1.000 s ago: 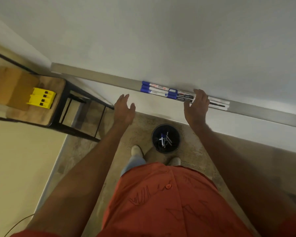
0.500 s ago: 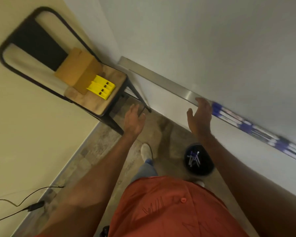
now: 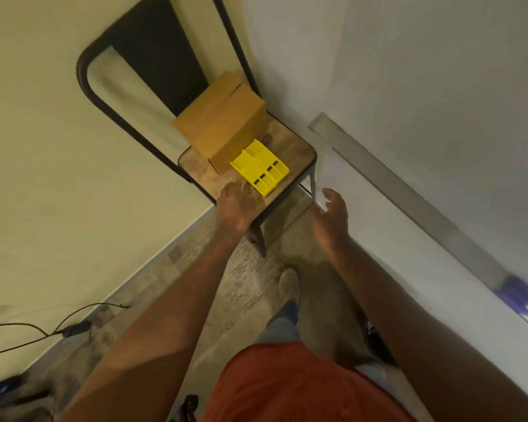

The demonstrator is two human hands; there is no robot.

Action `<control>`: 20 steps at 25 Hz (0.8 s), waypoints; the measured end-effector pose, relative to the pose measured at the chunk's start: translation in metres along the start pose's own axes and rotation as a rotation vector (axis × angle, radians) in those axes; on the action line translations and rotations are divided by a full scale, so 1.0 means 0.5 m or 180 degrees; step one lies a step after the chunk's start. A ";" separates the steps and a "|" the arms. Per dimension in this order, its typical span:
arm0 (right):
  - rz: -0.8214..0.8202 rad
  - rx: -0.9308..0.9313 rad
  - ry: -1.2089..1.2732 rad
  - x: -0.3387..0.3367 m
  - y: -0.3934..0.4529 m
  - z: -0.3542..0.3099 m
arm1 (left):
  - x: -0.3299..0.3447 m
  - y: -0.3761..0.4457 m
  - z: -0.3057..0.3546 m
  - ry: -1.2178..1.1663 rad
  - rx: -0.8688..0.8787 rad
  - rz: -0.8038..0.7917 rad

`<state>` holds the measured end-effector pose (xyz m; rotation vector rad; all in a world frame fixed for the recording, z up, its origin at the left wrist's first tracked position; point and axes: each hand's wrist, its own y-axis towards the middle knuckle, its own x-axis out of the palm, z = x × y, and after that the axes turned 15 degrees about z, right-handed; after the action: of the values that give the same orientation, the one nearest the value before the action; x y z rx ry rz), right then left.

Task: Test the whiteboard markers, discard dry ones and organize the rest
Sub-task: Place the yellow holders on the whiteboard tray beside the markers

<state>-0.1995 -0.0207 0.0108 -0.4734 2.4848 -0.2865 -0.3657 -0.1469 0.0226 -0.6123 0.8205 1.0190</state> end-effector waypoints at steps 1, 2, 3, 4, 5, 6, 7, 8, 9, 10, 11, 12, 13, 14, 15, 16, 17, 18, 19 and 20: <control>-0.0104 0.0245 0.0215 0.033 0.009 -0.015 | 0.001 0.031 -0.005 -0.0007 -0.0011 -0.0015; -0.0177 0.0476 0.0374 0.059 0.016 -0.030 | 0.004 0.057 -0.008 -0.0047 -0.0007 -0.0056; -0.0195 0.0679 0.0513 0.082 0.023 -0.042 | 0.012 0.082 -0.016 -0.0073 -0.0011 -0.0109; -0.0224 0.0917 0.0628 0.102 0.029 -0.055 | 0.022 0.105 -0.030 -0.0096 -0.0043 -0.0102; -0.0289 0.1232 0.0756 0.118 0.032 -0.067 | 0.035 0.125 -0.046 -0.0125 -0.0108 -0.0113; -0.0423 0.1547 0.0924 0.133 0.036 -0.078 | 0.049 0.141 -0.058 -0.0122 -0.0164 -0.0164; -0.0607 0.1775 0.1089 0.146 0.039 -0.084 | 0.062 0.152 -0.062 -0.0056 -0.0168 -0.0254; -0.0792 0.1910 0.1184 0.157 0.042 -0.088 | 0.072 0.159 -0.063 0.0051 -0.0165 -0.0342; -0.0944 0.1982 0.1250 0.169 0.047 -0.089 | 0.074 0.161 -0.055 0.0141 -0.0157 -0.0410; -0.1043 0.2036 0.1272 0.179 0.050 -0.089 | 0.080 0.161 -0.052 0.0188 -0.0143 -0.0431; -0.1112 0.2080 0.1298 0.188 0.054 -0.089 | 0.086 0.163 -0.054 0.0217 -0.0111 -0.0428; -0.1154 0.2121 0.1323 0.195 0.057 -0.090 | 0.089 0.162 -0.057 0.0215 -0.0077 -0.0411; -0.1172 0.2160 0.1354 0.200 0.061 -0.091 | 0.092 0.161 -0.062 0.0204 -0.0062 -0.0415; -0.1176 0.2185 0.1364 0.204 0.064 -0.091 | 0.093 0.160 -0.065 0.0156 -0.0070 -0.0402; -0.1175 0.2201 0.1368 0.206 0.068 -0.090 | 0.093 0.162 -0.065 0.0093 -0.0088 -0.0368; -0.1176 0.2227 0.1385 0.207 0.071 -0.089 | 0.092 0.165 -0.063 0.0037 -0.0123 -0.0313; -0.1173 0.2245 0.1405 0.209 0.073 -0.088 | 0.091 0.167 -0.061 -0.0019 -0.0160 -0.0237; -0.1164 0.2252 0.1418 0.208 0.073 -0.089 | 0.089 0.167 -0.058 -0.0065 -0.0205 -0.0154; -0.1147 0.2247 0.1425 0.207 0.072 -0.089 | 0.086 0.164 -0.053 -0.0100 -0.0237 -0.0063; -0.1121 0.2259 0.1444 0.204 0.071 -0.088 | 0.083 0.158 -0.046 -0.0131 -0.0284 0.0022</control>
<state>-0.3129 -0.0243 -0.0167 -0.5732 2.4651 -1.4915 -0.4329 -0.1123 -0.0301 -0.6627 0.7444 1.0755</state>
